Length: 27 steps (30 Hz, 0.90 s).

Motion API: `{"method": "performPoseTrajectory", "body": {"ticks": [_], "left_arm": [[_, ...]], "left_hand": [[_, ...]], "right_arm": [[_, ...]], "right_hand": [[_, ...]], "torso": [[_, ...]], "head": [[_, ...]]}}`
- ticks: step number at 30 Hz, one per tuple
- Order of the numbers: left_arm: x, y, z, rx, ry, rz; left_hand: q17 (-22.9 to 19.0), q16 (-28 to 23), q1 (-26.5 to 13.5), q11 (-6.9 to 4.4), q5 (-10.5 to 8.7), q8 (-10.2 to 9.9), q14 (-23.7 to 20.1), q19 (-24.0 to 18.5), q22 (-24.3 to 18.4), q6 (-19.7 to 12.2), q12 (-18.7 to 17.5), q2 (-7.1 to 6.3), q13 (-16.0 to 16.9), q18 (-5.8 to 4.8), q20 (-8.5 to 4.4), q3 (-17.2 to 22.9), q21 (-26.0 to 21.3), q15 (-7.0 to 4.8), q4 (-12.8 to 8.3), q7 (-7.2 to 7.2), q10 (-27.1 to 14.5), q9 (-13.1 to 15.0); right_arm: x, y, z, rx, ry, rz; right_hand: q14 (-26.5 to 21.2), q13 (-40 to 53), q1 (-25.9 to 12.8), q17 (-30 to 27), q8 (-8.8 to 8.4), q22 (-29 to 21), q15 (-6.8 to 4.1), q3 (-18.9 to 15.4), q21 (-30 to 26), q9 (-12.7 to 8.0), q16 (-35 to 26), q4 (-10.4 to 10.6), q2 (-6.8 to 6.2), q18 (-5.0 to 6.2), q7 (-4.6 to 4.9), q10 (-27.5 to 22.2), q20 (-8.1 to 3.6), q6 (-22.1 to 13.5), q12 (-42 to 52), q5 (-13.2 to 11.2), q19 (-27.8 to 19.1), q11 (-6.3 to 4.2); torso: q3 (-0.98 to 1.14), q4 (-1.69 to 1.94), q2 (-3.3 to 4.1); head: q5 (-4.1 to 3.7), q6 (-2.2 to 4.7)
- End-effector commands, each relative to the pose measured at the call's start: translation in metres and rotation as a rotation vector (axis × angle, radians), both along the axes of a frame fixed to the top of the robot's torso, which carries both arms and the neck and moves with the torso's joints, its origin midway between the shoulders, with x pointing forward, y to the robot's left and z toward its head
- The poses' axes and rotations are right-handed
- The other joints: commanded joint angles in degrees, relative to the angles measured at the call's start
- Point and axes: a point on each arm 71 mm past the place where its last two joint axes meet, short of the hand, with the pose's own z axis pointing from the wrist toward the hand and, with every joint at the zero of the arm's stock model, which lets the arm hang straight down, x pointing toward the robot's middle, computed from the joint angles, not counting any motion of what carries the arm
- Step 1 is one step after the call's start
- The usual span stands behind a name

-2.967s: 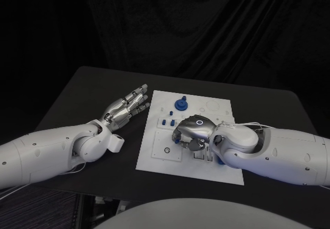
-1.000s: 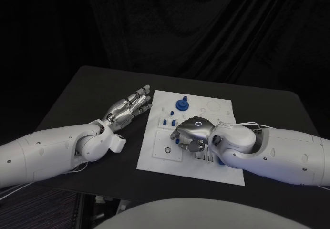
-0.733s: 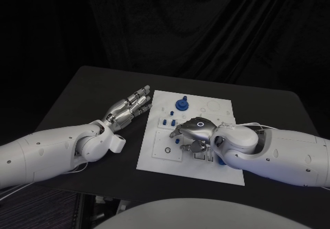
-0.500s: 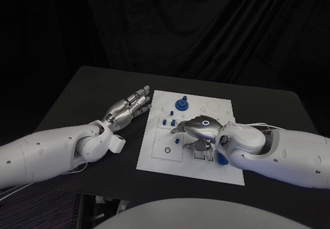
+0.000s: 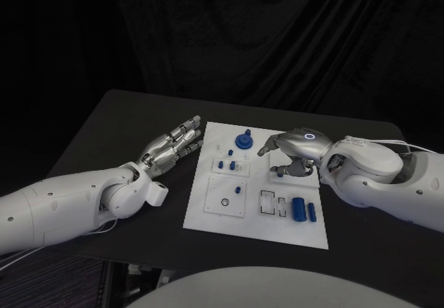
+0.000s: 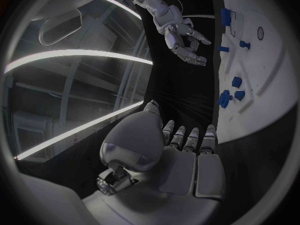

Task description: Assemble the parts on the task board

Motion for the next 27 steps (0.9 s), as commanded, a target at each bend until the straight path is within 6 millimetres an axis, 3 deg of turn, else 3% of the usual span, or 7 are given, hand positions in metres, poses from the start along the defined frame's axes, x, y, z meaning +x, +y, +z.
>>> {"method": "performPoseTrajectory", "body": {"ticks": [1, 7, 13, 14, 17, 20, 27], "left_arm": [[-0.001, 0.001, 0.007, -0.068, -0.083, 0.015], [-0.001, 0.000, 0.007, -0.067, -0.081, 0.015], [-0.001, 0.001, 0.006, -0.065, -0.081, 0.017], [-0.001, 0.001, 0.006, -0.065, -0.080, 0.017], [-0.001, 0.000, 0.006, -0.066, -0.079, 0.015], [-0.001, 0.000, 0.005, -0.067, -0.078, 0.014], [-0.002, 0.000, 0.004, -0.068, -0.073, 0.012]], "left_hand": [[-0.1, -0.2, 0.7, 0.46, 0.16, -0.2, 0.0, -0.1, 0.0, 0.0, 0.0, 0.00, 0.1, 0.41, 0.25, 0.3, 0.2, 0.49, 0.0, 0.19, 0.1, 0.1], [-0.1, -0.2, 0.9, 0.42, 0.34, -0.2, 0.0, -0.1, 0.0, 0.1, 0.0, -0.08, 0.1, 0.42, 0.23, 0.4, 0.2, 0.45, -0.1, 0.22, 0.2, 0.1], [-0.1, -0.2, 0.9, 0.40, 0.42, -0.2, 0.0, -0.1, 0.1, 0.1, 0.0, -0.11, 0.1, 0.43, 0.22, 0.4, 0.3, 0.44, -0.1, 0.21, 0.1, 0.1], [-0.1, -0.2, 0.9, 0.40, 0.42, -0.2, 0.0, -0.1, 0.1, 0.1, 0.0, -0.11, 0.1, 0.43, 0.22, 0.4, 0.3, 0.44, -0.1, 0.21, 0.1, 0.1], [-0.1, -0.2, 0.9, 0.40, 0.42, -0.2, 0.0, -0.1, 0.1, 0.1, 0.0, -0.11, 0.1, 0.43, 0.22, 0.4, 0.3, 0.44, -0.1, 0.21, 0.1, 0.1], [-0.1, -0.2, 0.9, 0.40, 0.42, -0.2, 0.0, -0.1, 0.1, 0.1, 0.0, -0.11, 0.1, 0.43, 0.22, 0.4, 0.3, 0.44, -0.1, 0.21, 0.1, 0.1], [-0.1, -0.2, 1.1, 0.34, 0.55, -0.2, 0.0, -0.1, 0.0, 0.1, 0.0, -0.10, 0.1, 0.43, 0.21, 0.4, 0.3, 0.42, -0.1, 0.18, 0.1, 0.1]], "right_arm": [[0.006, -0.018, -0.004, -0.032, 0.061, -0.091], [0.010, -0.045, -0.008, -0.057, 0.074, -0.160], [0.009, -0.054, -0.014, -0.069, 0.092, -0.174], [0.009, -0.055, -0.016, -0.069, 0.095, -0.171], [0.008, -0.055, -0.019, -0.068, 0.102, -0.166], [0.007, -0.054, -0.023, -0.068, 0.110, -0.160], [0.007, -0.051, -0.033, -0.063, 0.124, -0.149]], "right_hand": [[0.5, -0.5, -0.8, 0.0, -0.36, 7.7, 0.16, -0.4, 0.2, -0.2, 0.0, 0.3, -0.07, -0.75, -0.01, 0.8, 0.17, 0.3, -0.2, -0.8, 0.5, 0.05], [0.7, -1.6, -1.6, -0.3, -0.76, 7.6, 0.26, -0.9, 0.2, -0.6, 0.0, 1.1, -0.35, -0.74, 0.03, 0.9, 0.29, 0.3, -0.8, -1.4, 0.7, 0.17], [1.1, -2.3, -2.0, 0.1, -1.10, 7.8, 0.39, -1.3, 0.9, -1.0, 0.2, 1.8, -0.60, -0.88, -0.10, 2.0, 0.41, 0.2, -0.7, -2.0, 1.1, 0.17], [2.2, -2.5, -2.6, 1.2, -1.05, 8.3, 0.23, -1.7, 2.9, -1.2, 1.0, 2.6, -0.83, -1.23, 0.47, 5.7, 0.33, 0.8, 0.1, -2.1, 2.3, -0.13], [2.6, -3.1, -2.8, 1.4, -1.09, 8.5, 0.00, -1.9, 3.6, -1.4, 1.1, 3.1, -0.93, -1.35, 0.57, 7.8, 0.14, 1.1, -0.1, -2.3, 2.7, -0.47], [3.2, -3.9, -2.9, 1.7, -0.97, 8.7, -0.46, -2.1, 4.4, -1.6, 1.2, 3.5, -0.89, -1.52, 1.30, 10.5, -0.29, 2.1, -0.9, -2.7, 3.3, -0.97], [3.3, -4.4, -2.0, 1.3, -1.26, 8.7, -0.76, -1.9, 4.4, -1.9, 0.9, 2.9, -0.59, -1.52, 2.36, 12.5, -0.61, 2.1, -1.9, -2.4, 3.4, -1.30]], "torso": [[-0.11, -0.14, -0.04], [-0.15, 0.18, 0.05], [-0.09, -0.07, 0.31], [-0.03, 0.00, 0.39], [0.02, 0.07, 0.45], [-0.08, 0.36, 0.57], [0.00, 0.23, 0.75]], "head": [[0.16, 0.00], [-0.39, 0.00], [-0.35, 0.00], [-0.49, 0.00], [-0.63, 0.00], [-0.94, 0.00], [-0.68, 0.00]]}}
